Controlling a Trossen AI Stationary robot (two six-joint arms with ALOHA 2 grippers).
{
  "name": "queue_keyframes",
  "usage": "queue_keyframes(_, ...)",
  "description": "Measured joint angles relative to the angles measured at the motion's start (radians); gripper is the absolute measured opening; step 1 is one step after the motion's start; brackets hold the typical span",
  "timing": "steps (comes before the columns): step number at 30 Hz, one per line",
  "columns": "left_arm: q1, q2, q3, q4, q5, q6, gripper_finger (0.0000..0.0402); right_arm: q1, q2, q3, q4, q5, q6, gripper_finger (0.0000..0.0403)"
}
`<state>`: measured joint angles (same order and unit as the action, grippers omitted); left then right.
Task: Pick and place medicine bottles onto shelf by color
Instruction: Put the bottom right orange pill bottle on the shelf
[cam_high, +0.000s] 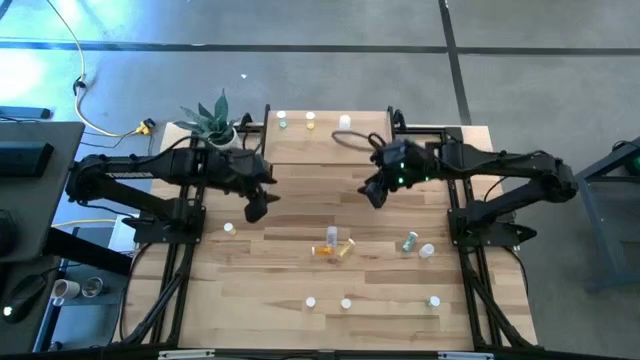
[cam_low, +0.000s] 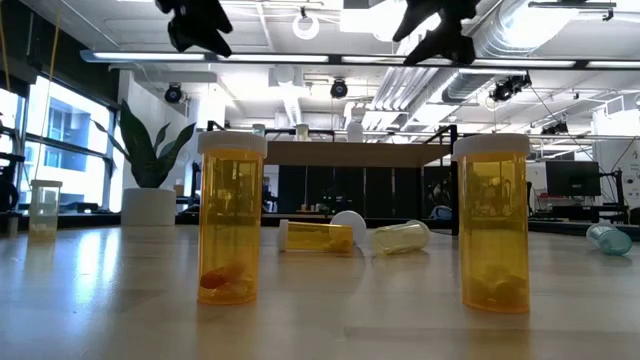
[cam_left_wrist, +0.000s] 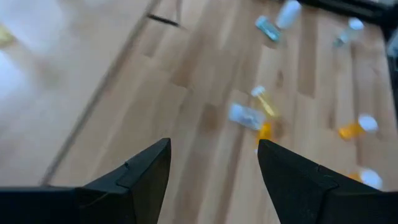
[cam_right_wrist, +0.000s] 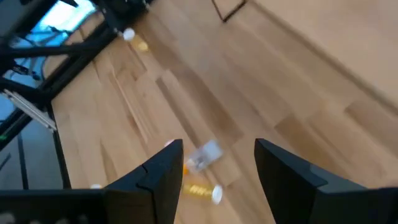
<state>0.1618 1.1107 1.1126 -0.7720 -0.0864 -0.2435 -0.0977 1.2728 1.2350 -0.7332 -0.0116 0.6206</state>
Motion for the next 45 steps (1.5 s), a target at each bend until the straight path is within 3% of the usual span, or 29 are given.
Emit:
queue_keyframes(9,-0.173,0.0,0.0,-0.004,0.0,-0.091,0.023,0.232,0.032,0.0,-0.036,0.133,0.145,0.0189)
queue_keyframes(23,-0.371,0.004,0.0,-0.014,-0.042,-0.199,0.023,0.469,0.187,0.0,0.014,0.114,0.135,0.0189)
queue_keyframes(28,-0.408,0.025,0.0,-0.007,-0.109,-0.246,0.023,0.522,0.239,0.0,0.088,0.107,0.048,0.0189)
queue_keyframes(45,-0.396,0.078,-0.001,0.025,-0.146,-0.318,0.023,0.592,0.407,0.0,0.295,0.018,-0.365,0.0189)
